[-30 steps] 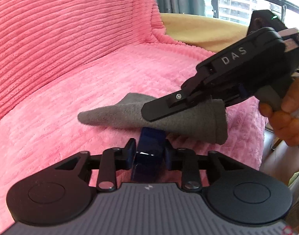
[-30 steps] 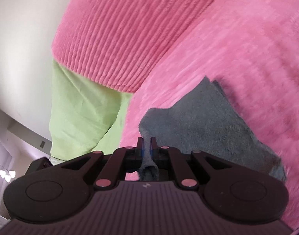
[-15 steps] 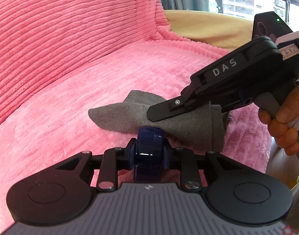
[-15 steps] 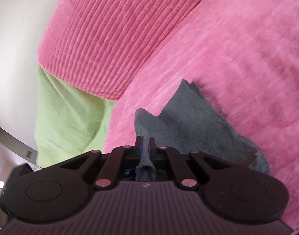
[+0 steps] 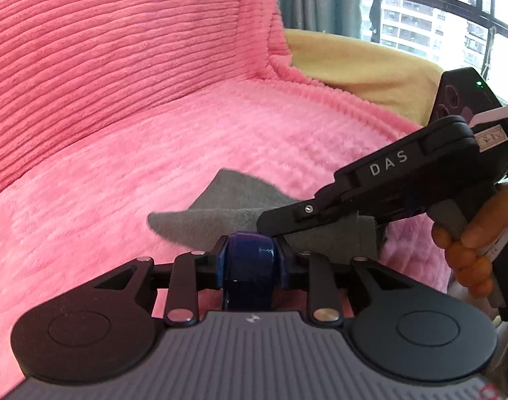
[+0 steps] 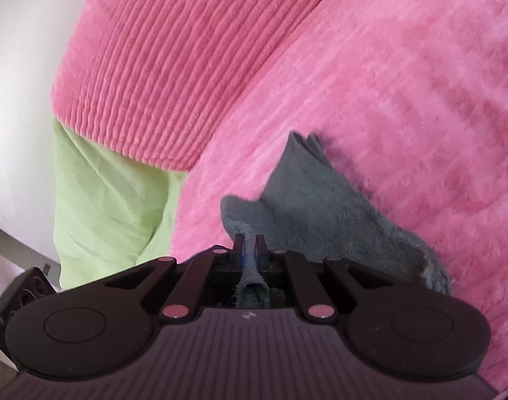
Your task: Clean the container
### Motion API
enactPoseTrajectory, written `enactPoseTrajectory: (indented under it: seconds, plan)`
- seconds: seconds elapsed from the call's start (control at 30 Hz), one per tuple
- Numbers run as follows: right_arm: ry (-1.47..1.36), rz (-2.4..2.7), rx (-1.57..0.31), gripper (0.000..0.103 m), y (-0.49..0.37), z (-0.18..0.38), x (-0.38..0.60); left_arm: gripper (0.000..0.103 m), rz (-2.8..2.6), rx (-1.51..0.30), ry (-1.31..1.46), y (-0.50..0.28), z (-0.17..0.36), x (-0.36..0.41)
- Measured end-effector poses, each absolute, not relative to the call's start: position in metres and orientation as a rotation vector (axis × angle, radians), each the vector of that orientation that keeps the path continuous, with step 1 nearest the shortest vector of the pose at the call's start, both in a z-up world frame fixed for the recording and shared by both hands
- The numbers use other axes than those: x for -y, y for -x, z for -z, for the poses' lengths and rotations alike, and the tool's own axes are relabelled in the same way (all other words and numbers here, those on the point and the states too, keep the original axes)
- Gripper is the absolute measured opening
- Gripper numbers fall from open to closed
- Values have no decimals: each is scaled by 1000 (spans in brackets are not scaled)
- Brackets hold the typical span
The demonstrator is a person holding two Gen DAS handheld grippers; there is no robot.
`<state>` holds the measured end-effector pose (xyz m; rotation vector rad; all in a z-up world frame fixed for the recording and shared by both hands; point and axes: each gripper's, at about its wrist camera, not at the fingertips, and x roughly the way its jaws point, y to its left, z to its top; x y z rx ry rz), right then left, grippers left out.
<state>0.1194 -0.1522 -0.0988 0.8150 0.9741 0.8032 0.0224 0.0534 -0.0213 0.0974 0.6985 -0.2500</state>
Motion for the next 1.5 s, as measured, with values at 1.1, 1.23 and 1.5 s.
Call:
enactPoseTrajectory:
  seconds: [1.1, 1.23, 1.5]
  plan:
    - [-520, -944, -873, 1, -113, 60, 127, 31, 197, -672, -288, -13, 40, -35]
    - [-586, -925, -915, 2, -126, 74, 130, 31, 198, -675, -283, -14, 41, -36]
    - [-594, -937, -924, 3, -120, 72, 134, 41, 209, -743, -196, -8, 30, -49]
